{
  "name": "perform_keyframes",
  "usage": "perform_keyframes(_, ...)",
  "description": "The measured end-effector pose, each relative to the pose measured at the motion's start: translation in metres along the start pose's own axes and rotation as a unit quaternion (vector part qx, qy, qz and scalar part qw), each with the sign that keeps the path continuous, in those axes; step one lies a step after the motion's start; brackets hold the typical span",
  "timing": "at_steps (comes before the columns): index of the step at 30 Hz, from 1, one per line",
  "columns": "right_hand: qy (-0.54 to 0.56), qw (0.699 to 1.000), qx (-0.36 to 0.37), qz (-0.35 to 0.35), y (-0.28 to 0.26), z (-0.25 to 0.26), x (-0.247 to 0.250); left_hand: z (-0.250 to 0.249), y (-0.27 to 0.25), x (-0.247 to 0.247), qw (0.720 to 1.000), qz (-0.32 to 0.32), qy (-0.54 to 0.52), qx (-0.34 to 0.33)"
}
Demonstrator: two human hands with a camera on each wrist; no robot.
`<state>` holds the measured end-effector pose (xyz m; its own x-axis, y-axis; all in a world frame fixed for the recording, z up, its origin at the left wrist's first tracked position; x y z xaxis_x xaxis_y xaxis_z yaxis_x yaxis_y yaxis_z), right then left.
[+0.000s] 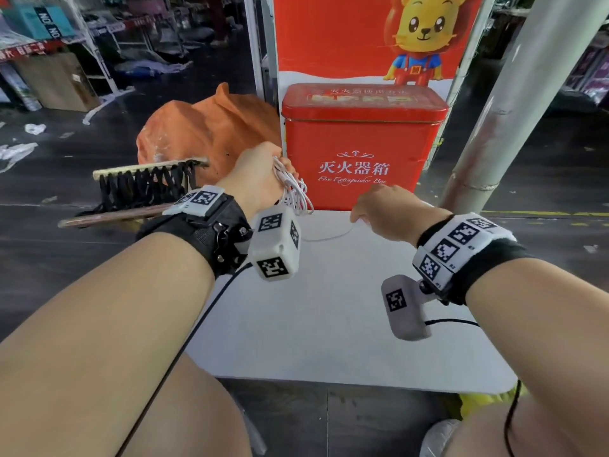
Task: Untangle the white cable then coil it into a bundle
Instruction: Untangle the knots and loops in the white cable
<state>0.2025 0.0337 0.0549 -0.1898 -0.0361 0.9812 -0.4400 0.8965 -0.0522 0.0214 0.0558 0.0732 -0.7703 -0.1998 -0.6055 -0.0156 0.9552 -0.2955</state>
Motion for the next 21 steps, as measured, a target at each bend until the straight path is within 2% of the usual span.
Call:
perform_keyframes(2, 0.012, 0.999, 0.028, -0.016, 0.001, 0.013, 0.009, 0.003, 0.005, 0.002, 1.0, -0.006, 0.014, 0.003)
perform_keyframes(6, 0.142, 0.987, 0.067, -0.04, -0.001, 0.026, 0.033, 0.008, 0.009, 0.006, 0.998, -0.023, 0.05, 0.009)
perform_keyframes(9, 0.168, 0.98, 0.079, -0.068, -0.005, 0.026, 0.048, 0.011, 0.008, 0.008, 0.997, -0.024, 0.074, 0.017)
perform_keyframes(13, 0.138, 0.967, 0.121, -0.176, -0.006, 0.03, 0.072, 0.013, 0.005, 0.006, 0.992, -0.002, 0.12, 0.031)
perform_keyframes(16, 0.094, 0.961, 0.127, -0.228, -0.008, 0.033, 0.085, 0.016, 0.001, -0.001, 0.988, 0.029, 0.144, 0.053)
perform_keyframes(21, 0.017, 0.972, 0.119, -0.201, -0.006, 0.036, 0.085, 0.022, -0.009, -0.013, 0.977, 0.079, 0.169, 0.098)
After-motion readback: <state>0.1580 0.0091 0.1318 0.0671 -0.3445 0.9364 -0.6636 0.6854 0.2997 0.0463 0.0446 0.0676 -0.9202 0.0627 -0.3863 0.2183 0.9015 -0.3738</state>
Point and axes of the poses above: each hand's wrist, its own y-axis towards the middle knuckle, its own x-axis out of the back of the hand, z = x × y, the point moved 8 cm from there along y, towards the middle knuckle, and after that the axes turned 8 degrees about -y, right-handed, at the moved point
